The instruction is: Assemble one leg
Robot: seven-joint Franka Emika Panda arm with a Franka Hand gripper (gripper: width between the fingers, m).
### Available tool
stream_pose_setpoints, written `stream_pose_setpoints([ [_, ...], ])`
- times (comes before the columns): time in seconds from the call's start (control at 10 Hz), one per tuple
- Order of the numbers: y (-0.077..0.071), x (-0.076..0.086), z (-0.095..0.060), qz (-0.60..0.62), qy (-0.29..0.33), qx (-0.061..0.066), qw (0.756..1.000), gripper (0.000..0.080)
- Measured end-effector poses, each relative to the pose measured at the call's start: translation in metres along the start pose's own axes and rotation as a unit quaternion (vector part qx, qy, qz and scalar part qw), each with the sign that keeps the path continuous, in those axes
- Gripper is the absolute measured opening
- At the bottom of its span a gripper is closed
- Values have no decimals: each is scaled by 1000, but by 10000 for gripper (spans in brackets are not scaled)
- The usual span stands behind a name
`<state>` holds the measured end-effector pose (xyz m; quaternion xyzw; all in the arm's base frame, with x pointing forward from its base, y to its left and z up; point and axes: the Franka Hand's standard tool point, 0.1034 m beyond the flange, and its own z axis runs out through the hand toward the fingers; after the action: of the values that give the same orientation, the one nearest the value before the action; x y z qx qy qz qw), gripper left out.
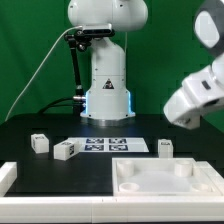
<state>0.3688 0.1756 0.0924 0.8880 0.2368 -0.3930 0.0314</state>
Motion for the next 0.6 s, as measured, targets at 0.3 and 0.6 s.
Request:
stream_pose_setpoints([
  [0.3, 11, -7, -18, 5, 33, 14, 999, 291],
  [0.6, 22, 2, -26, 12, 176, -9, 984, 291],
])
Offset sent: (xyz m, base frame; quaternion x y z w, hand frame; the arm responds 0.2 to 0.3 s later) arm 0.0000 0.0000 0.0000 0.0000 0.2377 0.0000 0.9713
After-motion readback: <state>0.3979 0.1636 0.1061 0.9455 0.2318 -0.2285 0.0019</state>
